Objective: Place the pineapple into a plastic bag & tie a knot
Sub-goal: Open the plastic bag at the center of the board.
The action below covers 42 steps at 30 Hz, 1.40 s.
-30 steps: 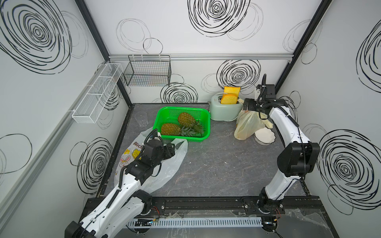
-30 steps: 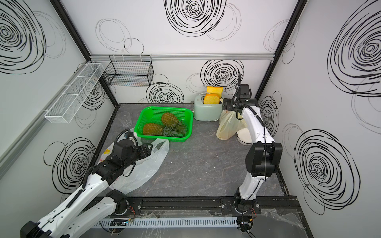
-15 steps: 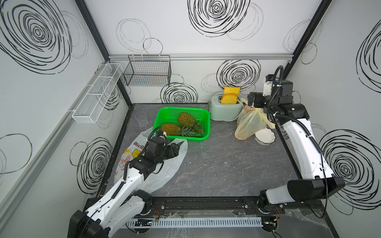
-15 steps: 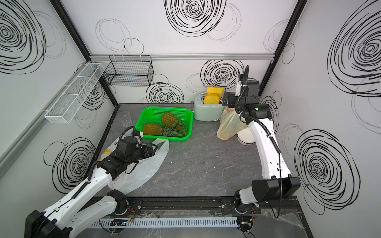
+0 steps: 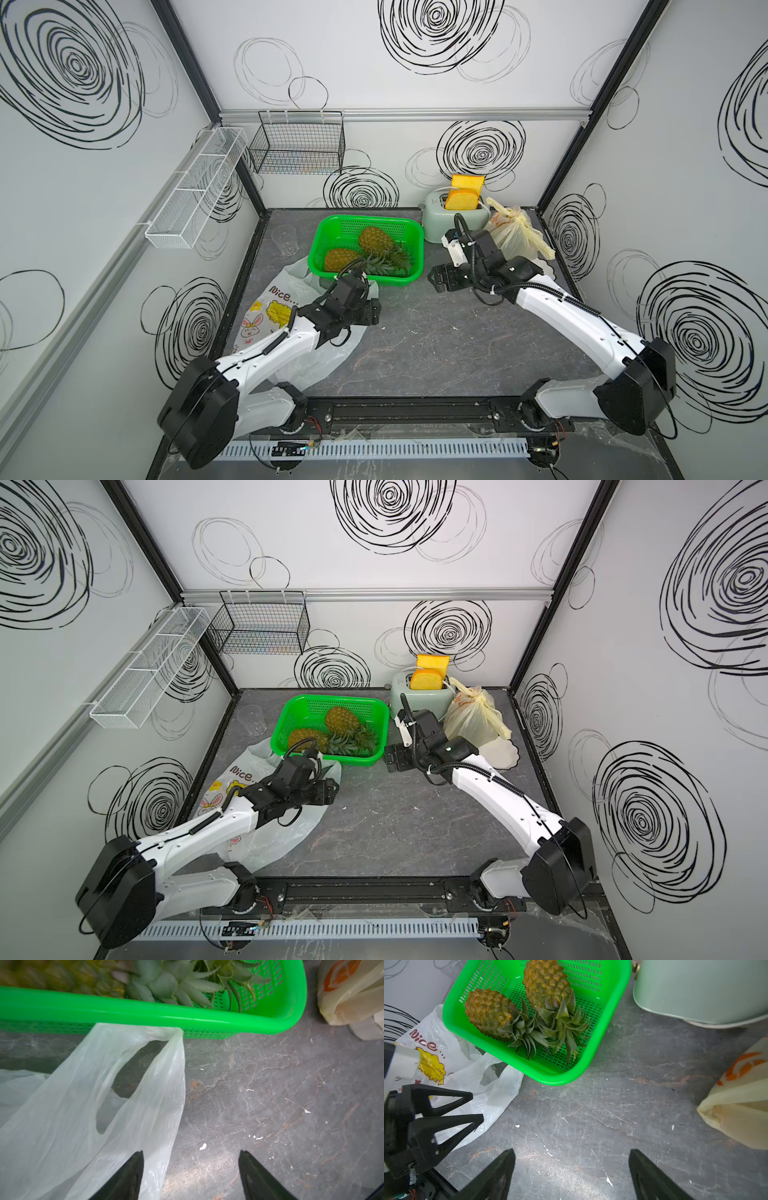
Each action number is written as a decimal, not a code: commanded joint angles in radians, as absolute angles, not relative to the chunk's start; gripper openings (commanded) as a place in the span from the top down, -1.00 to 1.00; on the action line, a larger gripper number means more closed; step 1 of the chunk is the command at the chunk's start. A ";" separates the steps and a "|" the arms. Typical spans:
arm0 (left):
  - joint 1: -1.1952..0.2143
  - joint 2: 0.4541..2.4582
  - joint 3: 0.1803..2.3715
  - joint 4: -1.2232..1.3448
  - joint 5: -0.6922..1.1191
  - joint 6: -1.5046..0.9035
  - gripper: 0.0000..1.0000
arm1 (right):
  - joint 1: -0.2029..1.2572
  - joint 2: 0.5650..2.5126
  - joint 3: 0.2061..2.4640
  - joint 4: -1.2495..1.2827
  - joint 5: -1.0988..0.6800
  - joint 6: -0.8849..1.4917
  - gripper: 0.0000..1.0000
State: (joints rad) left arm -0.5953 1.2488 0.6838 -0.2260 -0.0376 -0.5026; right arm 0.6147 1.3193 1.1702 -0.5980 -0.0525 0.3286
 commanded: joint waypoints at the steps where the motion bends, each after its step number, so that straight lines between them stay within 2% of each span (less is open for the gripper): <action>1: -0.612 1.318 0.747 -0.130 -0.160 -0.433 -0.54 | 0.606 1.245 1.171 -0.563 -0.007 0.365 -0.79; 6: -0.612 1.406 0.763 -0.061 -0.233 -0.378 -0.52 | 0.594 1.196 1.150 -0.582 0.006 0.371 -0.79; 10: -0.606 1.495 0.779 -0.043 -0.225 -0.350 -0.35 | 0.591 1.177 1.143 -0.596 0.011 0.374 -0.79; 21: -0.600 1.497 0.708 0.017 -0.238 -0.316 0.98 | 0.579 1.143 1.141 -0.607 0.023 0.379 -0.78; 27: -0.613 1.344 0.637 0.018 -0.257 -0.304 1.00 | 0.575 1.138 1.153 -0.610 0.018 0.377 -0.77; 32: -0.635 1.155 0.565 0.038 -0.175 -0.278 1.00 | 0.575 1.141 1.146 -0.602 -0.004 0.375 -0.76; 37: -0.720 0.958 0.463 0.099 -0.131 -0.205 1.00 | 0.587 1.188 1.141 -0.550 -0.184 0.363 -0.76; 42: -0.739 0.843 0.388 0.116 -0.094 -0.197 1.00 | 0.653 1.301 1.112 -0.413 -0.362 0.395 -0.83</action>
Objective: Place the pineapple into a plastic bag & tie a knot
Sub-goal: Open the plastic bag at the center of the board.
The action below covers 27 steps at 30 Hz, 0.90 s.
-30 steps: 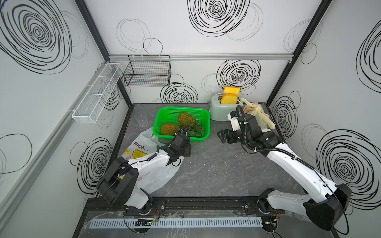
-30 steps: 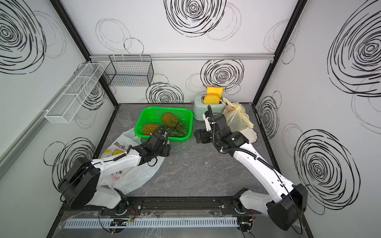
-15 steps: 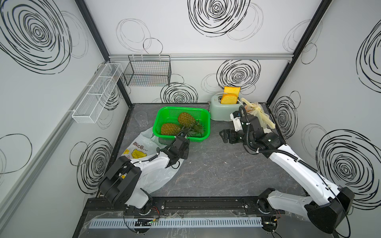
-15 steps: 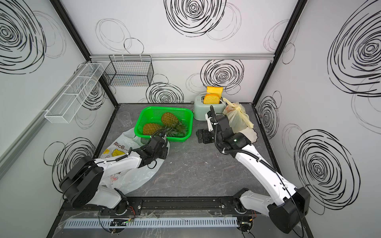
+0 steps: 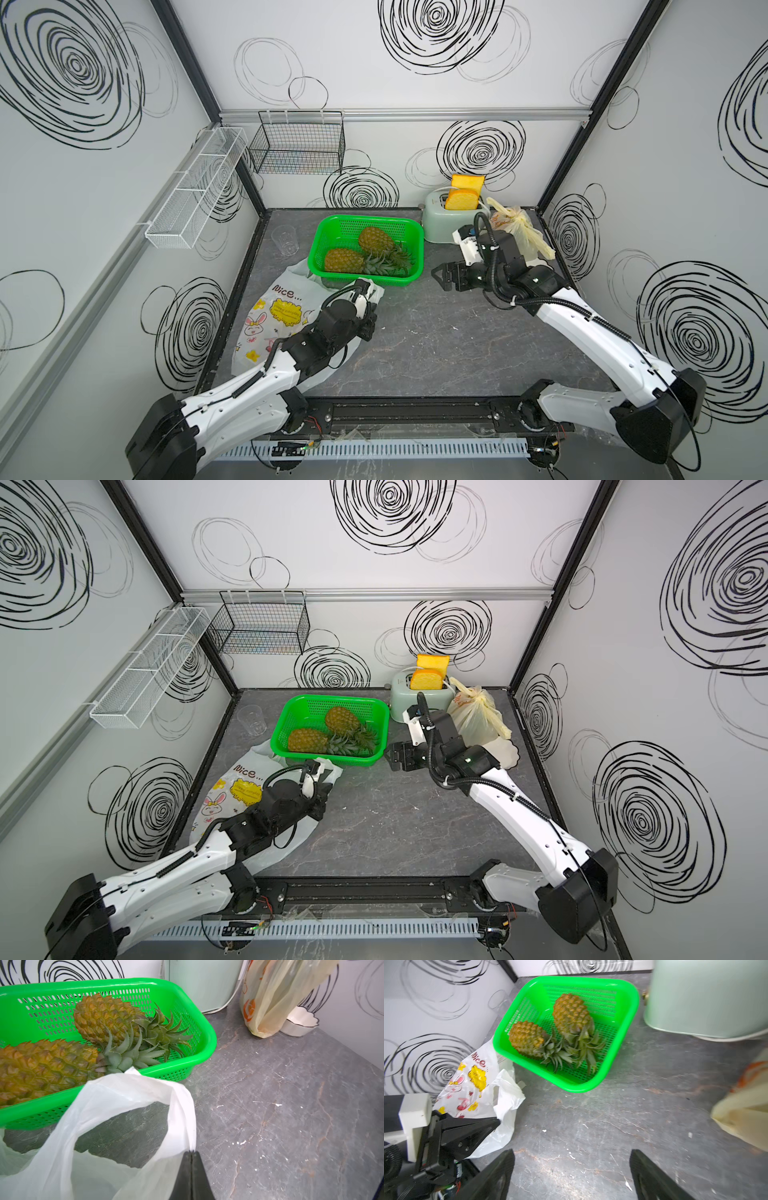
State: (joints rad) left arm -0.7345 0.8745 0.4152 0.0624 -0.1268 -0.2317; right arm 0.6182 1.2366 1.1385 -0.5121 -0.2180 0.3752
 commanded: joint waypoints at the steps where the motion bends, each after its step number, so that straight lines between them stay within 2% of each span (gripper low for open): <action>1: -0.740 0.829 0.380 0.118 -0.079 -0.196 1.00 | 0.662 1.327 1.111 -0.374 -0.384 0.407 -0.84; 9: -0.763 0.788 0.363 0.105 -0.063 -0.195 1.00 | 0.770 1.560 1.173 -0.149 -0.530 0.460 -0.94; 15: -0.771 0.795 0.364 0.103 -0.060 -0.198 1.00 | 0.821 1.713 1.258 -0.079 -0.582 0.454 -0.73; 17: -0.773 0.794 0.365 0.102 -0.061 -0.199 1.00 | 0.828 1.753 1.290 -0.086 -0.588 0.446 -0.48; 18: -0.773 0.790 0.367 0.098 -0.064 -0.198 1.00 | 0.831 1.767 1.302 -0.089 -0.593 0.445 -0.27; 19: -0.772 0.785 0.371 0.091 -0.068 -0.198 1.00 | 0.833 1.777 1.309 -0.089 -0.592 0.445 -0.03; 21: -0.775 0.759 0.389 0.073 -0.084 -0.198 1.00 | 0.834 1.783 1.310 -0.087 -0.581 0.444 0.59; 22: -0.782 0.734 0.401 0.062 -0.096 -0.192 0.96 | 0.834 1.781 1.309 -0.090 -0.574 0.439 0.80; 23: -0.795 0.705 0.420 0.040 -0.130 -0.194 0.69 | 0.834 1.777 1.306 -0.093 -0.564 0.434 0.96; 24: -0.812 0.665 0.445 0.020 -0.173 -0.197 0.32 | 0.835 1.771 1.302 -0.098 -0.552 0.425 1.00; 25: -0.830 0.621 0.468 0.010 -0.215 -0.199 -0.03 | 0.835 1.764 1.298 -0.101 -0.538 0.412 1.00; 27: -0.853 0.553 0.516 -0.021 -0.327 -0.253 -0.52 | 0.836 1.741 1.278 -0.090 -0.513 0.391 1.00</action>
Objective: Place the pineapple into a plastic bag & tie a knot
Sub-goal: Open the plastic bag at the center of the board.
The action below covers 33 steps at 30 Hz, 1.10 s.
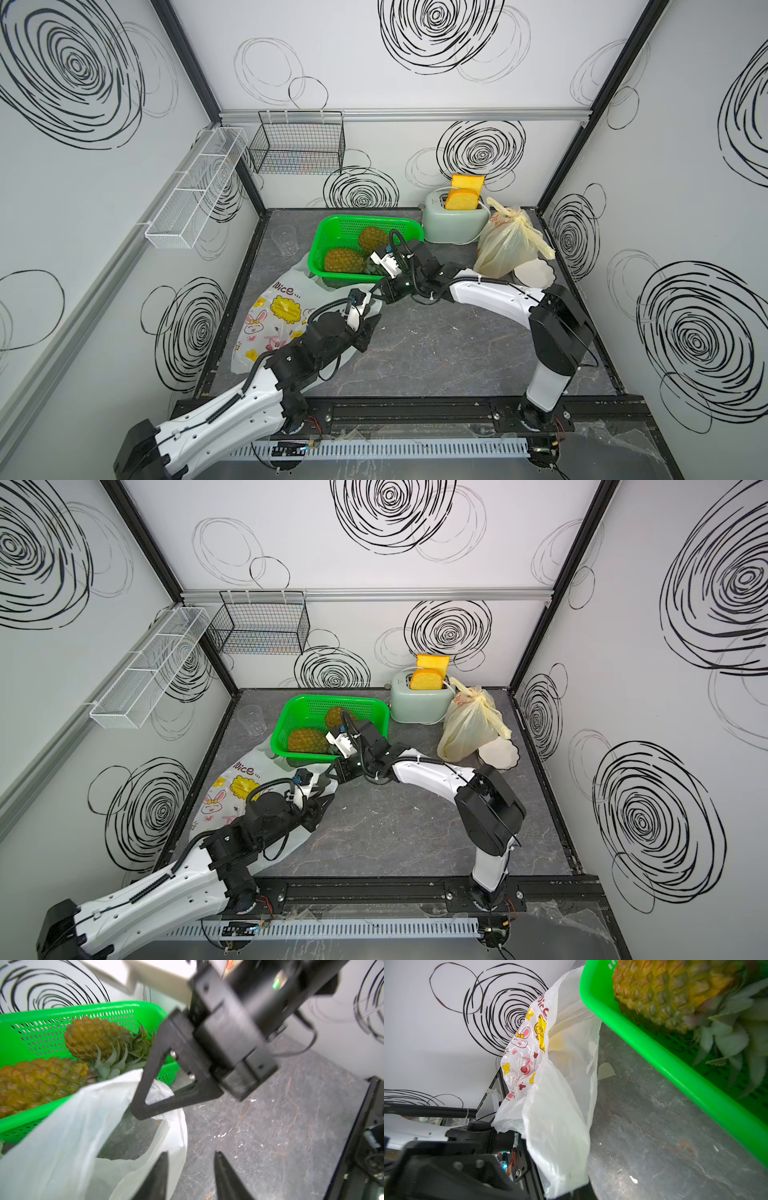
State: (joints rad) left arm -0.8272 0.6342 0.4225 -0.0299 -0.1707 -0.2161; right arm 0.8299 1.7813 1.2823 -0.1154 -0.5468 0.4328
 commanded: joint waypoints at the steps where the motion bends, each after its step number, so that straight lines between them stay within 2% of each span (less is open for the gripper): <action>1: -0.854 0.534 0.556 -0.060 -0.381 -0.298 -0.70 | 0.838 1.725 1.266 -0.081 -0.501 0.372 1.00; 3: -0.850 0.535 0.653 -0.163 -0.456 -0.392 -0.84 | 0.849 1.693 1.244 -0.068 -0.460 0.322 1.00; 7: -0.819 0.646 0.905 -0.550 -0.576 -0.715 -0.89 | 0.901 1.611 1.198 -0.050 -0.359 0.172 1.00; 9: -0.785 0.703 0.990 -0.696 -0.548 -0.841 -0.88 | 0.936 1.563 1.165 -0.031 -0.298 0.088 1.00; 13: -0.657 0.782 1.057 -0.801 -0.375 -0.985 -0.89 | 1.012 1.462 1.091 0.011 -0.188 -0.073 1.00; 16: -0.521 0.848 1.085 -0.866 -0.211 -1.021 -0.93 | 1.064 1.395 1.042 0.031 -0.108 -0.171 1.00; 19: -0.443 0.897 1.088 -0.929 -0.155 -1.056 -0.99 | 1.111 1.343 0.993 0.058 -0.055 -0.241 1.00; 23: -0.376 0.943 1.042 -0.902 -0.092 -1.009 -0.97 | 1.157 1.302 0.933 0.108 -0.018 -0.306 1.00; 28: -0.337 1.036 1.049 -0.927 -0.077 -0.935 -0.95 | 1.190 1.308 0.925 0.110 0.014 -0.340 1.00; 33: -0.340 1.074 1.043 -1.027 -0.183 -0.883 -0.89 | 1.217 1.322 0.925 0.113 0.047 -0.360 1.00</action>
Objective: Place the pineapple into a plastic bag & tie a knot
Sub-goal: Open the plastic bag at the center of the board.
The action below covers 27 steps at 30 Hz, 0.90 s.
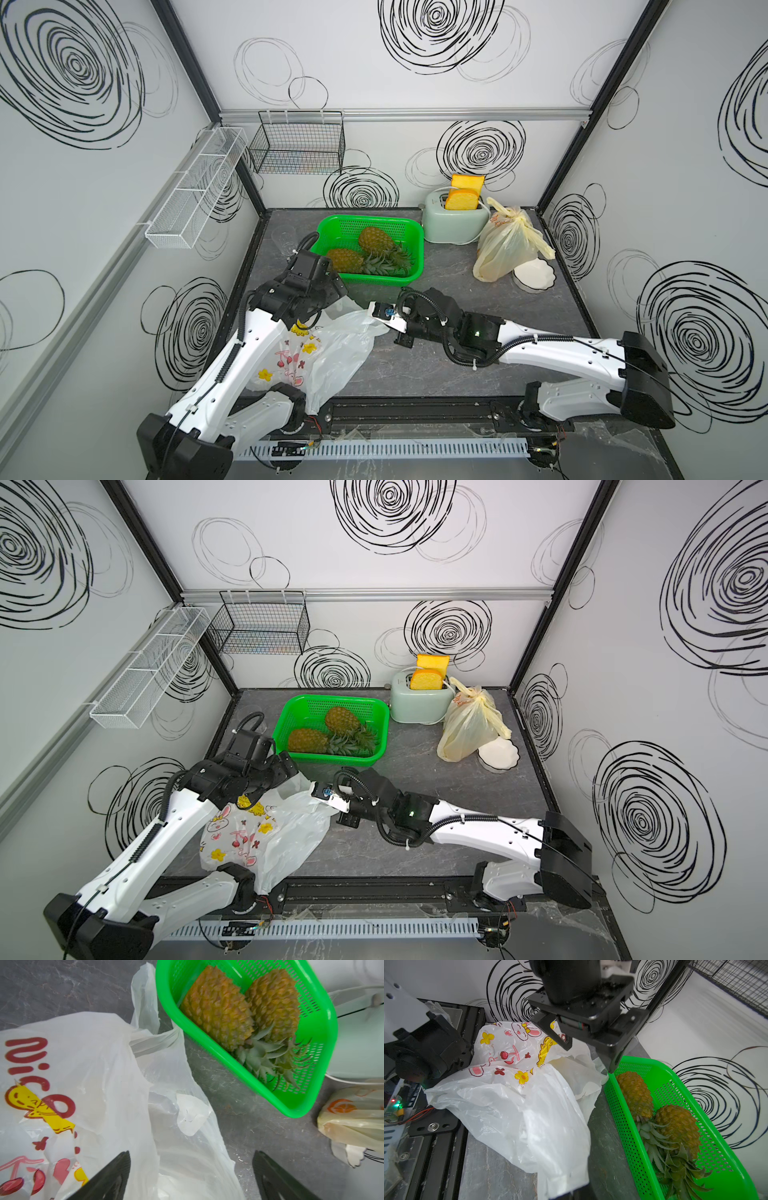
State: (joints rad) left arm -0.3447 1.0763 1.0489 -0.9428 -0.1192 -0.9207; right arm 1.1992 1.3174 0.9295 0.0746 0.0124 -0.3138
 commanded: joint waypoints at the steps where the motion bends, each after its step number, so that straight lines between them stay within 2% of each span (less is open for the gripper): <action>1: -0.341 1.072 1.032 -1.040 -0.197 -0.876 -0.88 | 1.223 1.325 0.925 0.114 0.057 -0.365 1.00; 8: -0.339 1.063 0.950 -1.006 -0.181 -0.851 -0.72 | 1.267 1.338 0.925 0.118 0.092 -0.394 1.00; 15: -0.340 1.063 0.904 -0.964 -0.210 -0.804 0.04 | 1.312 1.326 0.905 0.131 0.130 -0.418 1.00; 19: -0.335 1.056 0.899 -0.956 -0.214 -0.790 0.37 | 1.328 1.308 0.887 0.138 0.143 -0.420 1.00; 24: -0.331 1.029 0.908 -0.955 -0.220 -0.772 1.00 | 1.344 1.287 0.866 0.144 0.159 -0.425 1.00; 27: -0.331 0.991 0.929 -0.951 -0.244 -0.756 1.00 | 1.353 1.273 0.855 0.144 0.162 -0.420 0.98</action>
State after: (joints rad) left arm -0.3389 1.0332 0.9066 -0.9619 -0.1997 -0.7708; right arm 1.3380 1.3148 0.8680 0.1112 0.1490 -0.4053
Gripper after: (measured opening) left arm 0.054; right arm 0.045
